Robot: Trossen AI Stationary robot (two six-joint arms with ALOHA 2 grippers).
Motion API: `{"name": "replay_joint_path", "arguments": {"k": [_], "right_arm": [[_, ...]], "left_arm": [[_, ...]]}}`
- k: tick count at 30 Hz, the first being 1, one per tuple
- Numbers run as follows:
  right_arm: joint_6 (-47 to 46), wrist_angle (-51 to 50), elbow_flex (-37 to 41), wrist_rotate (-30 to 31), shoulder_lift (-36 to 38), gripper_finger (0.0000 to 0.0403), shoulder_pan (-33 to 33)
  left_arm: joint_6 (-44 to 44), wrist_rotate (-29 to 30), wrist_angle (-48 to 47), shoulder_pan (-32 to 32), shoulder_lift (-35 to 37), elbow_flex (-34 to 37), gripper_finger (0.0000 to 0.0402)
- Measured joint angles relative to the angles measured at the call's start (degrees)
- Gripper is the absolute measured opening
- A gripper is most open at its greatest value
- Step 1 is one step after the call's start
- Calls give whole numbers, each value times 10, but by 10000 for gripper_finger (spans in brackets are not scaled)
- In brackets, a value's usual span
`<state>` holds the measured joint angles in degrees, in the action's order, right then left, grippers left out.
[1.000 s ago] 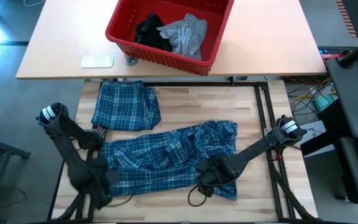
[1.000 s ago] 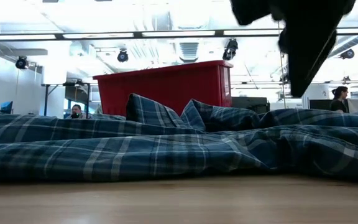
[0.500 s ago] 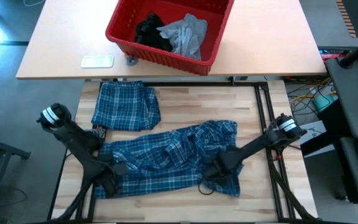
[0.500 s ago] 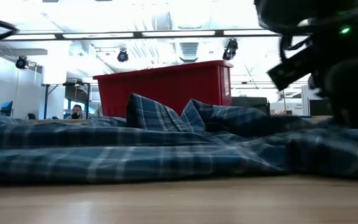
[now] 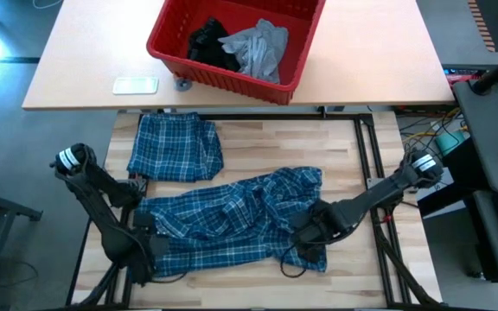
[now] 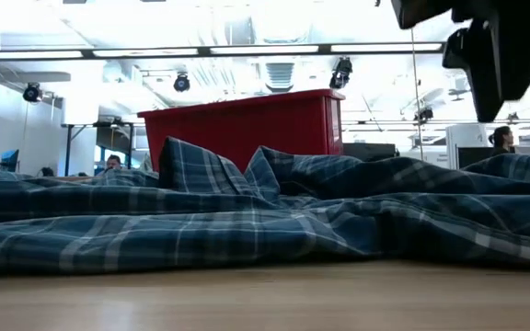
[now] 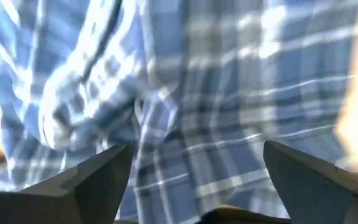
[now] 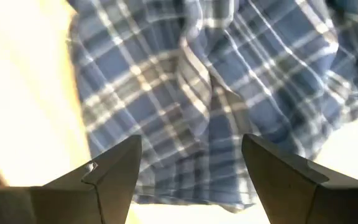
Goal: Fold Laundry from Bin
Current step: Fold the blue patterned long sleeve shirt
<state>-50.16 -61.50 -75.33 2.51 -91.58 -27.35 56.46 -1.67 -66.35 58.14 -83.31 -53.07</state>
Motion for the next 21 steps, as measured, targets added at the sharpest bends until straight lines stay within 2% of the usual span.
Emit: {"name": "replay_joint_path", "arguments": {"k": [5,7,10,14,17,21], "right_arm": [[-25,32,37,-5,7,274,12],[-13,55,52,-12,-2,274,22],[13,120,68,-31,-31,274,42],[27,121,73,-26,-73,262,72],[33,120,70,-33,-89,230,85],[51,122,53,-84,-93,147,85]], "left_arm": [[-21,45,-4,-6,17,-33,345],[-25,87,15,-11,25,-38,345],[-32,133,80,-33,29,-32,345],[-50,133,193,-56,12,6,345],[-47,132,260,-58,-13,37,346],[-32,113,290,-54,-56,61,346]]}}
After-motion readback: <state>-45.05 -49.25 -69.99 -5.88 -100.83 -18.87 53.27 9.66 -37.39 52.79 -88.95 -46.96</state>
